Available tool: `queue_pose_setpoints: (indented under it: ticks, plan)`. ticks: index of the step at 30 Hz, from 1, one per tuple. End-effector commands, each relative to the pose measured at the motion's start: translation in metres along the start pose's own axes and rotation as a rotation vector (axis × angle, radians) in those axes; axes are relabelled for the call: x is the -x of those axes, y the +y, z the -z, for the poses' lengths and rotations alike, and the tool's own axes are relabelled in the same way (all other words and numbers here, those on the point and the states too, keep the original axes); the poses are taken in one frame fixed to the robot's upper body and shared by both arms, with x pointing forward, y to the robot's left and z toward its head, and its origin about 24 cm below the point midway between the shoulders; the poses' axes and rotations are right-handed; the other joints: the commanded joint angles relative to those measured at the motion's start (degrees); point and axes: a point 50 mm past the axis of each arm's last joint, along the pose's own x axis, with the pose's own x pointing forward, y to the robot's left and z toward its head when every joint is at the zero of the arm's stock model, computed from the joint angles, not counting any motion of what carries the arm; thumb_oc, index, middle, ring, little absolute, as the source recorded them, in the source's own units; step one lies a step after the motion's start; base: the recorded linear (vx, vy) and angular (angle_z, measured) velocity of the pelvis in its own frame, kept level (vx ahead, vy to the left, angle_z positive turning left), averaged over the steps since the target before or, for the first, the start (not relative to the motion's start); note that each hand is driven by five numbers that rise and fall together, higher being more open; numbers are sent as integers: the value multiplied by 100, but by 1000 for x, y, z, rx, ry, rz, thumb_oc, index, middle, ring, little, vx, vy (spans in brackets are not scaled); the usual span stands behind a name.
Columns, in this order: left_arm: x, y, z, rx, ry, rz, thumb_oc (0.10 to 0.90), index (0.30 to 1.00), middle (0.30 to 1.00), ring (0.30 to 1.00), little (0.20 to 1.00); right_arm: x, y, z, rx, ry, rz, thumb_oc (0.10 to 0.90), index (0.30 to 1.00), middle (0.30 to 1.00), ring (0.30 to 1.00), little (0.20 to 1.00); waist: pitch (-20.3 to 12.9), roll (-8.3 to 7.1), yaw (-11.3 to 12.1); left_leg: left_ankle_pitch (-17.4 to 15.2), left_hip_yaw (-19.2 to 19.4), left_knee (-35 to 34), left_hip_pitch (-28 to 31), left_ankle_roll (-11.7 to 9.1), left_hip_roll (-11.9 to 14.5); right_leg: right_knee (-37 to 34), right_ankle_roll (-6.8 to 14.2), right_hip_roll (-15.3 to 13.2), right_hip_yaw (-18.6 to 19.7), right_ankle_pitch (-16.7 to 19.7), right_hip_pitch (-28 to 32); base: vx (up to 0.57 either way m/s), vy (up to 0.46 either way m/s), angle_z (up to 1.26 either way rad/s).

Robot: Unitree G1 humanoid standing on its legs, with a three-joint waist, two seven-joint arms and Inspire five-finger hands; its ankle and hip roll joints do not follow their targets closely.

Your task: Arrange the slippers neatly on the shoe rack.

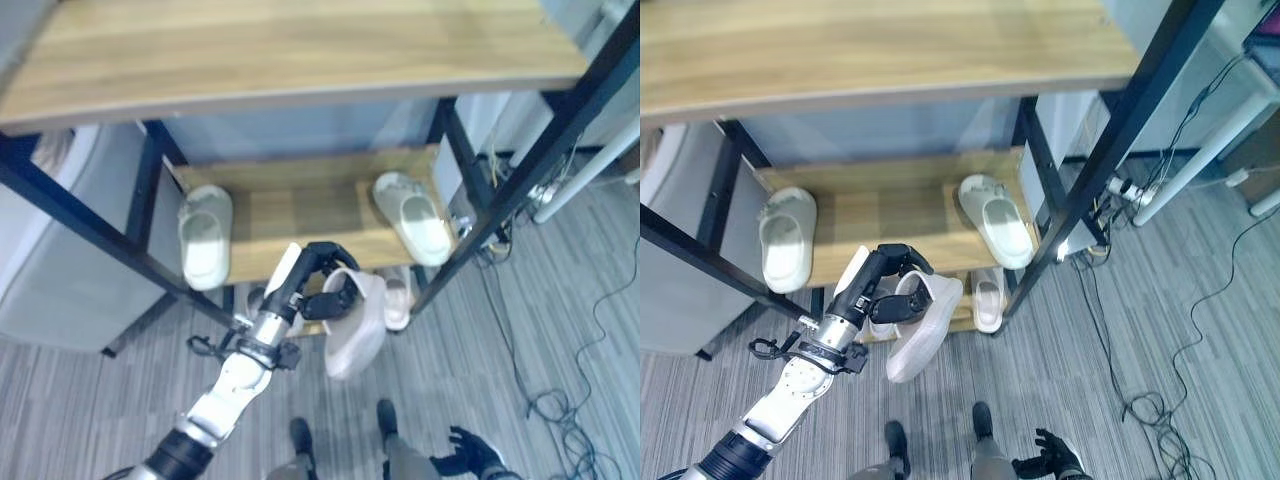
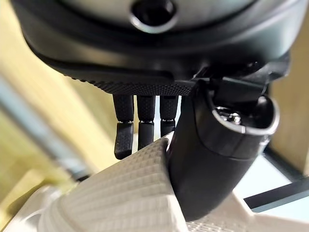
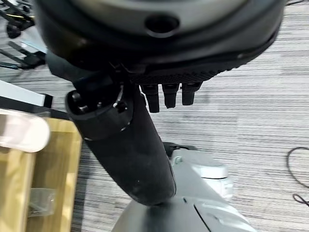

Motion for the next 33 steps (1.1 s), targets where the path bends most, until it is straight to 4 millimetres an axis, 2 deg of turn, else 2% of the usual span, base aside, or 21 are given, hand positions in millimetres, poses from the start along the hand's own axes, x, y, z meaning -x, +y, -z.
queue_pose_setpoints:
  ticks: [1, 2, 4, 5, 7, 8, 11, 12, 14, 15, 18, 19, 20, 21, 22, 23, 25, 27, 30, 31, 33]
  plan:
    - [-32, 7, -56, -1, -308, -13, 400, 300, 300, 300, 300, -3, -2, -38, -49, -173, 27, 800, 900, 900, 900, 900, 250, 38, 21, -711, -912, 1324, -925, 66, 58, 1553, -48, 276, -277, -1164, -722, -168, -66, 11]
    - [-33, 7, -56, -2, -310, -14, 400, 300, 300, 300, 300, -4, -2, -39, -50, -174, 28, 800, 900, 900, 900, 900, 226, 46, 19, -744, -925, 1403, -1008, 67, 61, 1619, -49, 278, -284, -1194, -795, -130, -38, 7]
    - [-38, 8, -67, -34, -359, -23, 400, 300, 300, 300, 300, -5, -9, -59, -74, -252, 70, 800, 900, 900, 900, 900, 398, 63, -5, -1008, -987, 2294, -1641, 117, 117, 2427, -115, 273, -298, -1386, -1420, -132, -29, 3]
    - [-39, 9, -67, -36, -361, -24, 400, 300, 300, 300, 300, -5, -10, -61, -75, -254, 70, 800, 900, 900, 900, 900, 386, 69, -7, -1044, -997, 2387, -1728, 118, 121, 2504, -114, 276, -300, -1417, -1498, -106, -24, -1]
    - [-45, 15, -78, -68, -412, -53, 400, 300, 300, 300, 300, -5, -14, -83, -96, -342, 93, 800, 900, 900, 900, 900, 455, 94, -15, -1359, -1048, 3166, -2272, 156, 222, 3215, -196, 309, -281, -1749, -2031, -123, -19, 3]
    - [-53, 25, -92, -126, -477, -104, 400, 300, 300, 300, 300, -2, -19, -107, -116, -441, 110, 800, 900, 900, 900, 900, 505, 112, -43, -1598, -1098, 3965, -2958, 184, 306, 3900, -233, 306, -313, -1966, -2670, -145, -18, 6]
    - [-66, 37, -112, -202, -561, -176, 400, 300, 300, 300, 300, 7, -27, -142, -151, -588, 132, 800, 900, 900, 900, 900, 464, 197, -127, -2043, -1305, 5218, -4060, 255, 375, 5060, -255, 335, -370, -2429, -3722, -49, 16, 7]
    - [-70, 42, -118, -230, -580, -202, 400, 300, 300, 300, 300, 11, -28, -153, -148, -636, 134, 800, 900, 900, 900, 900, 450, 220, -146, -2408, -1396, 5624, -4271, 268, 403, 5455, -240, 316, -316, -2752, -3918, 44, 56, 0]
    - [-79, 57, -132, -322, -625, -270, 400, 300, 300, 300, 300, 20, -32, -176, -156, -736, 140, 800, 900, 900, 900, 900, 440, 274, -190, -2766, -1501, 6427, -4899, 293, 491, 6293, -262, 272, -251, -3077, -4556, 46, 39, -9]
    - [-79, 57, -133, -324, -627, -272, 400, 300, 300, 300, 300, 20, -32, -177, -157, -738, 141, 800, 900, 900, 900, 900, 409, 282, -186, -2820, -1518, 6529, -5005, 291, 493, 6391, -260, 273, -254, -3131, -4656, 28, 27, -8]
    - [-82, 79, -154, -440, -703, -375, 400, 300, 300, 300, 300, 38, -35, -206, -154, -889, 139, 800, 900, 900, 900, 900, 529, 310, -225, -3179, -1582, 7563, -5639, 388, 513, 7420, -309, 280, -213, -3466, -5278, 18, 23, -7]
    - [-82, 80, -154, -442, -704, -377, 400, 300, 300, 300, 300, 39, -35, -206, -154, -890, 140, 800, 900, 900, 900, 900, 517, 314, -223, -3223, -1593, 7642, -5705, 387, 514, 7498, -306, 280, -212, -3510, -5342, 94, 34, -6]
    - [-85, 93, -169, -508, -753, -456, 400, 300, 300, 300, 300, 53, -41, -226, -152, -992, 155, 800, 900, 900, 900, 900, 595, 314, -241, -3507, -1656, 8454, -6184, 420, 492, 8341, -292, 291, -221, -3773, -5848, 95, 35, 1]
    - [-86, 99, -177, -536, -779, -492, 400, 300, 300, 300, 300, 61, -44, -234, -150, -1043, 161, 800, 900, 900, 900, 900, 654, 302, -269, -3592, -1665, 8772, -6340, 425, 496, 8674, -279, 304, -233, -3868, -6019, 175, 46, -9]
    - [-90, 110, -186, -592, -794, -547, 400, 300, 300, 300, 300, 75, -50, -250, -148, -1127, 169, 800, 900, 900, 900, 900, 771, 282, -303, -3839, -1714, 9612, -6792, 439, 500, 9548, -257, 286, -262, -4112, -6463, 183, 37, -15]
    - [-92, 114, -190, -616, -801, -564, 400, 300, 300, 300, 300, 85, -50, -258, -138, -1184, 160, 800, 900, 900, 900, 900, 798, 272, -320, -3958, -1794, 9974, -7000, 440, 470, 9980, -245, 300, -249, -4234, -6688, 216, 42, -18]
    - [-95, 122, -195, -658, -800, -603, 400, 300, 300, 300, 300, 97, -52, -265, -119, -1244, 149, 800, 900, 900, 900, 900, 886, 253, -368, -4171, -1939, 10659, -7357, 420, 432, 10699, -236, 276, -170, -4416, -7017, 190, 36, -6]
    - [-100, 128, -198, -692, -792, -635, 400, 300, 300, 300, 300, 109, -53, -268, -100, -1291, 139, 800, 900, 900, 900, 900, 1111, 154, -416, -4449, -2027, 11313, -7408, 372, 418, 11441, -231, 306, 14, -4642, -7157, 166, 40, -2]
    - [-104, 137, -200, -747, -778, -669, 400, 300, 300, 300, 300, 118, -54, -271, -79, -1332, 133, 800, 900, 900, 900, 900, 1411, 112, -460, -4633, -2144, 11843, -7408, 386, 382, 11989, -197, 320, 137, -4781, -7159, 68, 56, 0]
    - [-107, 141, -203, -783, -769, -683, 400, 300, 300, 300, 300, 124, -56, -271, -69, -1354, 134, 800, 900, 900, 900, 900, 1642, 81, -498, -4749, -2219, 12241, -7408, 404, 358, 12345, -186, 340, 231, -4845, -7159, 33, 63, -3]
    - [-109, 144, -199, -825, -748, -688, 400, 300, 300, 300, 300, 129, -57, -268, -69, -1366, 124, 800, 900, 900, 900, 900, 1683, 72, -541, -4893, -2282, 12569, -7408, 443, 355, 12575, -155, 341, 298, -4952, -7159, 34, 68, -12]
